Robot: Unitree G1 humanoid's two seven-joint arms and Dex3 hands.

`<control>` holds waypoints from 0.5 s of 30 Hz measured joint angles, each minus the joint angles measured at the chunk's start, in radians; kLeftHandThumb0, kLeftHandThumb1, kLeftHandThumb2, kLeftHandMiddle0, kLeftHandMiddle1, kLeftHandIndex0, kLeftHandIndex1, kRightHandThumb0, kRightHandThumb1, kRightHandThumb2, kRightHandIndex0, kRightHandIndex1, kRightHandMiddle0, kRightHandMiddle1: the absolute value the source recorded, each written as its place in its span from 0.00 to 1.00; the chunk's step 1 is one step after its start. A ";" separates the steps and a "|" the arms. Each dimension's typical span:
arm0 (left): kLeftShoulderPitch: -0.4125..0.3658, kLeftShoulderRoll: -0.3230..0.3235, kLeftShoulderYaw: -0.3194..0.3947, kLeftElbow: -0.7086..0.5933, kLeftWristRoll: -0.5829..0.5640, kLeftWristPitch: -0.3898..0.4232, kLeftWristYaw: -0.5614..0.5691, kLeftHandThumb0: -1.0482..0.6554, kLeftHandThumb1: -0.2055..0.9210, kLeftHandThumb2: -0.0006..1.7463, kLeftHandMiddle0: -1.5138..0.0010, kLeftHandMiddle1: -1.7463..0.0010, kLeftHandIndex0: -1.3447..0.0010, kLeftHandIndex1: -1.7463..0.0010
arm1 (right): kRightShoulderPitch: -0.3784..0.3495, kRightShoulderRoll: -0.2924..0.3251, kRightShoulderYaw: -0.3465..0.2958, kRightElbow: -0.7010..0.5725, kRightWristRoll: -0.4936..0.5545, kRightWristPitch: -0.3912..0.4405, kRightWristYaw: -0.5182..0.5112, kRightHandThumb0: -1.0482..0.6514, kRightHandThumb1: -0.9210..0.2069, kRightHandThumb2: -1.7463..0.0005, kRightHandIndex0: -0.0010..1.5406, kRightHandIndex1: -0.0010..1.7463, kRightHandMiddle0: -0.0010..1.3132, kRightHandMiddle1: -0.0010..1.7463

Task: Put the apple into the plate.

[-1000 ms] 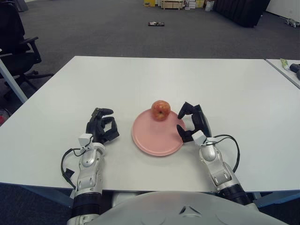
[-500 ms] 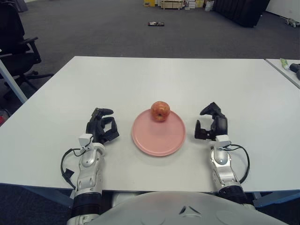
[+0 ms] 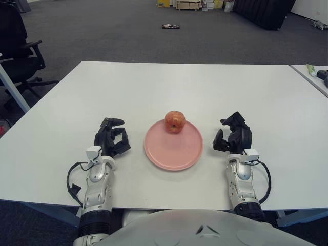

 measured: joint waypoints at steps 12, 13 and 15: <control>0.000 0.000 0.001 0.002 -0.003 -0.003 -0.006 0.61 0.48 0.74 0.63 0.03 0.68 0.00 | 0.052 -0.016 -0.009 -0.096 -0.072 0.210 -0.010 0.61 0.89 0.00 0.61 1.00 0.53 0.95; 0.000 0.000 0.001 0.002 -0.004 -0.002 -0.007 0.61 0.48 0.74 0.63 0.03 0.68 0.00 | 0.057 -0.021 -0.006 -0.112 -0.083 0.241 -0.011 0.61 0.89 0.00 0.61 1.00 0.54 0.94; 0.000 0.000 0.001 0.002 -0.006 -0.002 -0.007 0.61 0.48 0.74 0.63 0.02 0.68 0.00 | 0.065 -0.027 -0.001 -0.144 -0.095 0.290 -0.011 0.61 0.89 0.00 0.61 1.00 0.54 0.94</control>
